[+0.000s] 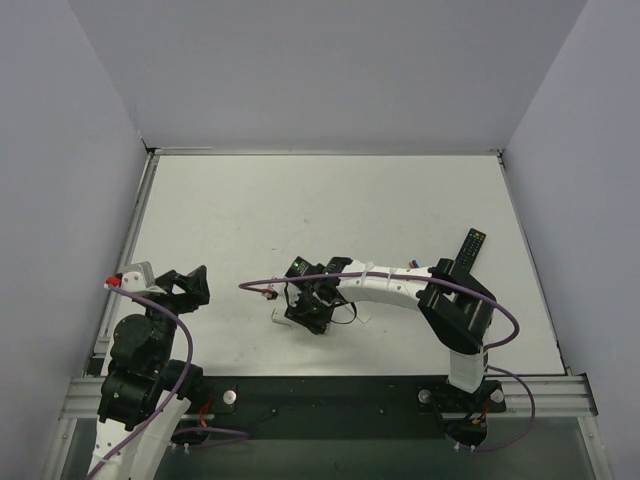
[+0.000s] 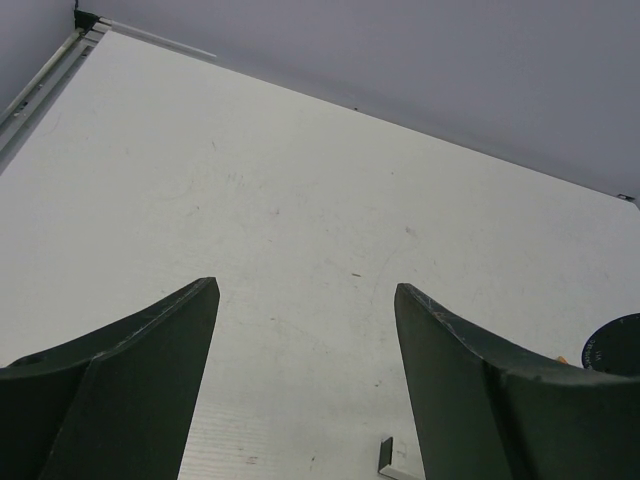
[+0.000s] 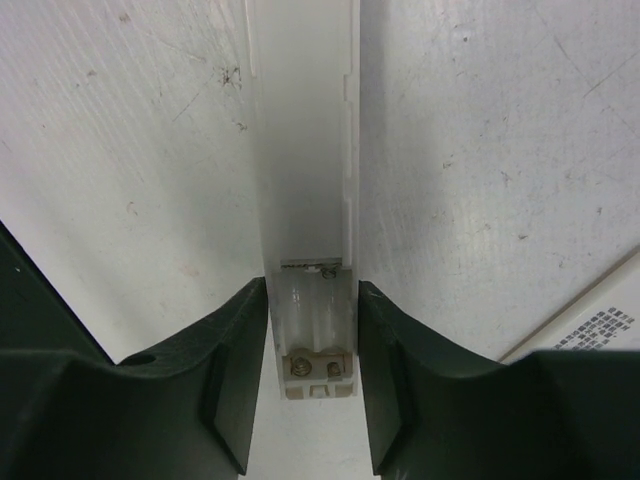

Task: Load the batteries into the remote control
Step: Place the remote control at the center of the board.

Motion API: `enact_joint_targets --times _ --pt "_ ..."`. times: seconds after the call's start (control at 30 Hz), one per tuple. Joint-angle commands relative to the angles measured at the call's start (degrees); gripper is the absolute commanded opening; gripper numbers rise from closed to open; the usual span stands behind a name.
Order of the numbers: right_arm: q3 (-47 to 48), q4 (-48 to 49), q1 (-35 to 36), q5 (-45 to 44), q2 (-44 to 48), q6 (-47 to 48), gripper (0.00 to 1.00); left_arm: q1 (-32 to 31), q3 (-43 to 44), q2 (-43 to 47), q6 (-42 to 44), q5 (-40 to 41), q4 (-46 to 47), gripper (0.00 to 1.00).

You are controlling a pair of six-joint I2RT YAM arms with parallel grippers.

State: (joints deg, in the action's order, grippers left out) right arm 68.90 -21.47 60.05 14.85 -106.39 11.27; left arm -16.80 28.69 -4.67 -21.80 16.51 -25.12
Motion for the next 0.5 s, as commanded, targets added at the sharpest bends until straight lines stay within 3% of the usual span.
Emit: enact_joint_targets --times 0.0,0.2,0.47 --pt "-0.7 -2.4 0.1 -0.8 3.5 0.9 0.39 -0.1 0.1 0.2 0.8 0.2 1.1 0.82" --pt "-1.1 -3.3 0.2 -1.3 8.4 0.9 0.56 -0.1 0.1 0.4 0.6 0.1 1.1 0.82" --pt "-3.7 -3.3 -5.5 -3.1 18.8 -4.0 0.56 -0.1 0.0 0.5 0.6 0.2 1.0 0.82"
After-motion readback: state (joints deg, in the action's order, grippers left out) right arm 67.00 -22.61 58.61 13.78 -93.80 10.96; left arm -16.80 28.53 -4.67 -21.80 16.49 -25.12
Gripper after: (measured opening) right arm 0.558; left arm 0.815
